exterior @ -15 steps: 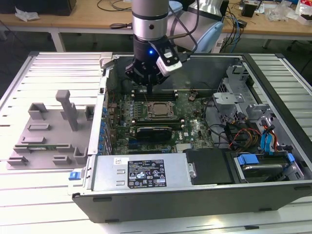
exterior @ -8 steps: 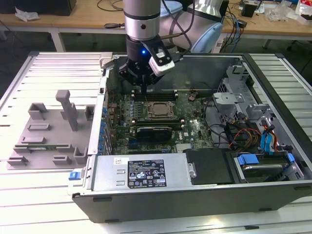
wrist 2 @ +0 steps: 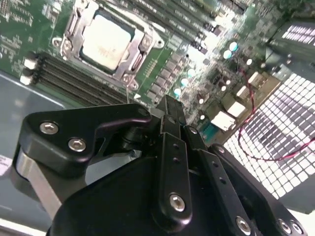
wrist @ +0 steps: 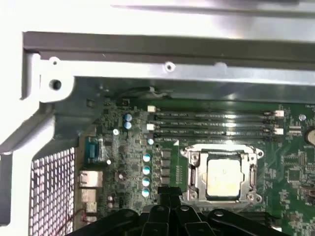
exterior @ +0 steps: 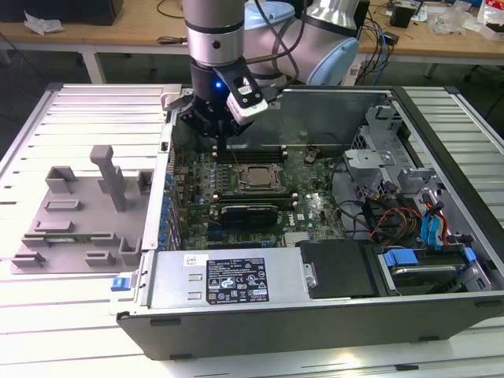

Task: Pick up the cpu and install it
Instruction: 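Install the first cpu locking lever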

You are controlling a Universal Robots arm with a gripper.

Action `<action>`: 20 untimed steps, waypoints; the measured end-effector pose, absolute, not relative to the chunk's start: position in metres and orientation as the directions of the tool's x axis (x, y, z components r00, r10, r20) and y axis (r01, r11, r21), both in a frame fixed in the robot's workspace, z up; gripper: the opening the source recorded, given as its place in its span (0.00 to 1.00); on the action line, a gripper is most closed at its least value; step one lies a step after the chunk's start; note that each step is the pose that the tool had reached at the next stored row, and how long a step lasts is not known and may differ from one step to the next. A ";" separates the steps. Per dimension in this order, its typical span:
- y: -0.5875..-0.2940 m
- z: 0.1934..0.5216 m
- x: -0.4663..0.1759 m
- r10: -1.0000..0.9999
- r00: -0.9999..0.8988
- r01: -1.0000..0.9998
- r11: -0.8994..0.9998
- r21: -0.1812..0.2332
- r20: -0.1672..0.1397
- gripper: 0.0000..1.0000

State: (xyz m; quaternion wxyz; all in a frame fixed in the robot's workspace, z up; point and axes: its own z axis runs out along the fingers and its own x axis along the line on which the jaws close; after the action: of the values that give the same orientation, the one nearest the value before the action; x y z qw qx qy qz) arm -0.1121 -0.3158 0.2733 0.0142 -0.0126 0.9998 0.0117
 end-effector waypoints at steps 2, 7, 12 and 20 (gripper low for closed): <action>-0.316 0.273 -0.113 -0.024 -0.999 -0.026 0.997 0.073 -0.030 0.11; -0.316 0.267 -0.114 -0.023 -0.999 -0.027 0.989 0.143 -0.032 0.11; -0.316 0.261 -0.114 -0.023 -0.999 -0.028 0.984 0.173 -0.032 0.11; -0.316 0.257 -0.075 -0.022 -0.999 -0.028 0.979 0.202 -0.032 0.11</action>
State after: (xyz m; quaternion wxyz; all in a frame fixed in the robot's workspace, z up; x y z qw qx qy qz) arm -0.0747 -0.3165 0.2565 0.0147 -0.0126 0.9946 0.1019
